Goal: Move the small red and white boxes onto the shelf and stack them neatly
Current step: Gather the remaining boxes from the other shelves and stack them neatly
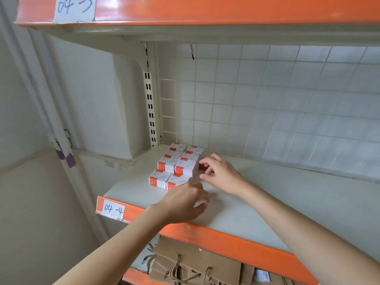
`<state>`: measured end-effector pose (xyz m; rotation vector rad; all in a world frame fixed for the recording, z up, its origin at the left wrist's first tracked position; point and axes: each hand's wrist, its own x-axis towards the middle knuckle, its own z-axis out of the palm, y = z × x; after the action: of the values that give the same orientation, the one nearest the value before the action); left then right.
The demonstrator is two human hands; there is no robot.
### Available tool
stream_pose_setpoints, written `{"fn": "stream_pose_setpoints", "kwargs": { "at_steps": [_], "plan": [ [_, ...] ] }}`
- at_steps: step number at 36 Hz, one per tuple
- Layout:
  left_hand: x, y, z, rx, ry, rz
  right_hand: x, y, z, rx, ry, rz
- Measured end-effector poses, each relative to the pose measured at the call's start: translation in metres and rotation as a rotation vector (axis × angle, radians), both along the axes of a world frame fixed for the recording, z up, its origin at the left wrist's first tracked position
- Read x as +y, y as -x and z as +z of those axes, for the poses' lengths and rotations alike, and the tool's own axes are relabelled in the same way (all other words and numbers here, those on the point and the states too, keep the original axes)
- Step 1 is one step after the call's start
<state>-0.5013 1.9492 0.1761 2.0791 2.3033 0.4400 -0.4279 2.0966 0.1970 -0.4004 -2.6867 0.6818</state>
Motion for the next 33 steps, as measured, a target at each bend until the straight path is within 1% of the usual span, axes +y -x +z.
{"fn": "stream_pose_setpoints", "kwargs": {
  "at_steps": [4,7,10,16,23,33],
  "plan": [
    [0.017,-0.017,0.005,0.032,0.013,-0.043,0.013,-0.034,0.004,-0.146,-0.139,0.030],
    [0.034,-0.034,0.010,0.048,0.014,-0.072,0.022,-0.066,0.007,-0.236,-0.218,-0.011],
    [0.055,-0.057,0.014,0.075,0.029,-0.118,0.034,-0.103,0.009,-0.279,-0.276,-0.053],
    [0.100,-0.123,0.024,0.068,0.026,-0.212,0.063,-0.200,0.011,-0.321,-0.309,-0.167],
    [0.154,-0.232,0.026,0.040,0.031,-0.383,0.095,-0.334,0.011,-0.367,-0.304,-0.303],
    [0.220,-0.386,0.023,0.001,0.000,-0.504,0.126,-0.520,0.012,-0.425,-0.254,-0.504]
  ]
}}
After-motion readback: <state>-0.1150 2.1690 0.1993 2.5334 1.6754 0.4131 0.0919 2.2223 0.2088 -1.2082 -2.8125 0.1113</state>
